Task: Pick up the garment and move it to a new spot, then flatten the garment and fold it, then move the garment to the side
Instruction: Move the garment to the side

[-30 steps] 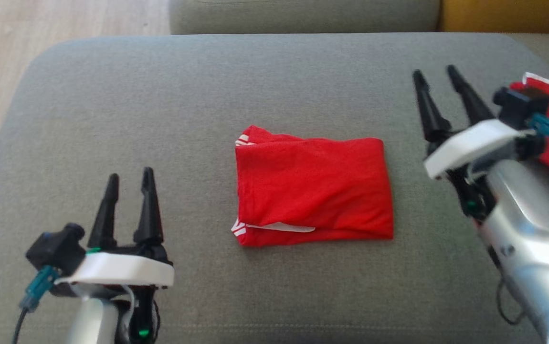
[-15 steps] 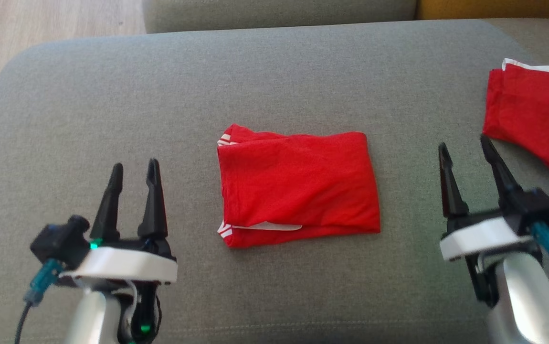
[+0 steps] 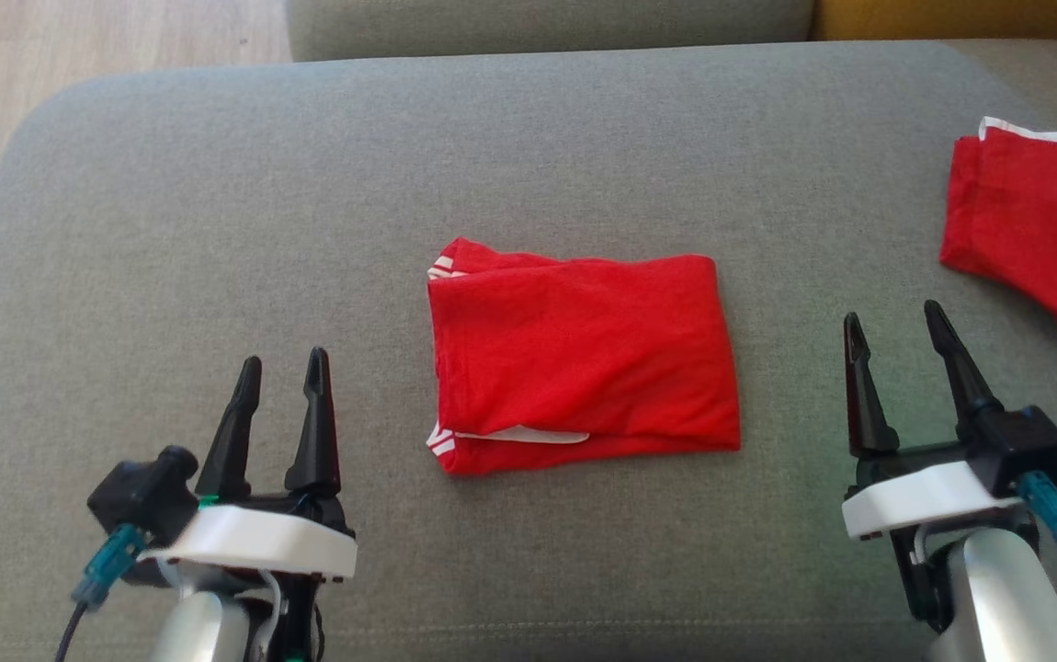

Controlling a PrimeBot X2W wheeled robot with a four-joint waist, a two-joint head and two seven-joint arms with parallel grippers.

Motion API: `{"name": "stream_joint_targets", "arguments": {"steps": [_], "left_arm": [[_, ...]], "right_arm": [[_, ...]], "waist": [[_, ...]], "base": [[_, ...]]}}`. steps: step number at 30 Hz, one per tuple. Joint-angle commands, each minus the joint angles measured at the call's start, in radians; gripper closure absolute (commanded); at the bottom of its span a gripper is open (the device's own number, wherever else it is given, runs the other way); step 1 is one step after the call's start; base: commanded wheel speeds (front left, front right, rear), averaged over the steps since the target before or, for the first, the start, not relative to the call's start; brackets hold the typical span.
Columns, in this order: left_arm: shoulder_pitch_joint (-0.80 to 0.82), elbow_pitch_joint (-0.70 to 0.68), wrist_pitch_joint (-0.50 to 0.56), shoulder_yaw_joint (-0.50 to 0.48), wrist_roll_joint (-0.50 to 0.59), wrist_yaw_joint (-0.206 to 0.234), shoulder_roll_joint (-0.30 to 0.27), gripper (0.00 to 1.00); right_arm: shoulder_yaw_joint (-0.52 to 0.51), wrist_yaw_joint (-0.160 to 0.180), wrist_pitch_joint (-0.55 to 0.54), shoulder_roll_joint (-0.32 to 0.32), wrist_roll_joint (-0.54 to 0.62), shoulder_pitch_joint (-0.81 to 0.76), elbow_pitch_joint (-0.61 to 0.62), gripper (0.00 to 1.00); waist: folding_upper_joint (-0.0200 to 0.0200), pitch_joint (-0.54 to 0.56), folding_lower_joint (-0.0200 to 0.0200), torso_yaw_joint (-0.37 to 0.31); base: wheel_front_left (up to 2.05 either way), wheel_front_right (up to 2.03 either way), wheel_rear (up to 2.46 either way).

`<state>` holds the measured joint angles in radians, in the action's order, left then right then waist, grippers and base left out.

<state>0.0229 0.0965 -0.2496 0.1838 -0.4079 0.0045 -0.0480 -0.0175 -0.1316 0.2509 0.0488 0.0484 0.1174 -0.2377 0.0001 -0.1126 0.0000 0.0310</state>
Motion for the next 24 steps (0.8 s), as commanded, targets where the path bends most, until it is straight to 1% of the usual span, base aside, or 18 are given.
{"name": "stream_joint_targets", "arguments": {"steps": [1,7,11,15,20,24], "left_arm": [[0.030,-0.030,-0.012,-0.028,-0.008,0.001,-0.002,0.00],[0.031,-0.031,-0.012,-0.026,-0.010,0.000,-0.002,0.00],[0.037,-0.031,-0.012,-0.021,-0.011,-0.002,-0.002,0.00],[0.049,-0.028,-0.012,-0.016,-0.007,-0.006,-0.002,0.00],[0.065,-0.026,-0.012,-0.003,-0.005,-0.008,-0.002,0.00],[0.072,-0.026,-0.012,0.003,-0.006,-0.007,-0.002,0.00]], "right_arm": [[0.018,0.001,0.011,0.002,-0.002,0.018,0.035,0.00],[0.019,0.001,0.003,0.002,-0.016,0.020,0.032,0.00],[0.057,0.001,-0.018,0.002,-0.062,0.036,0.009,0.00],[0.100,0.001,-0.070,0.002,-0.186,0.061,-0.060,0.00],[0.152,0.001,-0.092,0.002,-0.229,0.112,-0.159,0.00],[0.166,0.001,-0.109,0.002,-0.258,0.153,-0.238,0.00]], "waist": [[-0.0001,0.000,0.0000,0.002],[-0.0001,-0.008,0.0000,0.014],[-0.0001,-0.025,0.0000,0.024],[-0.0001,-0.045,0.0000,0.038],[-0.0001,-0.068,0.0000,0.064],[-0.0001,-0.085,0.0000,0.085]], "base": [[0.00,0.00,0.00],[0.00,0.00,0.00],[0.00,0.00,0.00],[0.00,0.00,0.00],[0.00,0.00,0.00],[0.00,0.00,0.00]]}}
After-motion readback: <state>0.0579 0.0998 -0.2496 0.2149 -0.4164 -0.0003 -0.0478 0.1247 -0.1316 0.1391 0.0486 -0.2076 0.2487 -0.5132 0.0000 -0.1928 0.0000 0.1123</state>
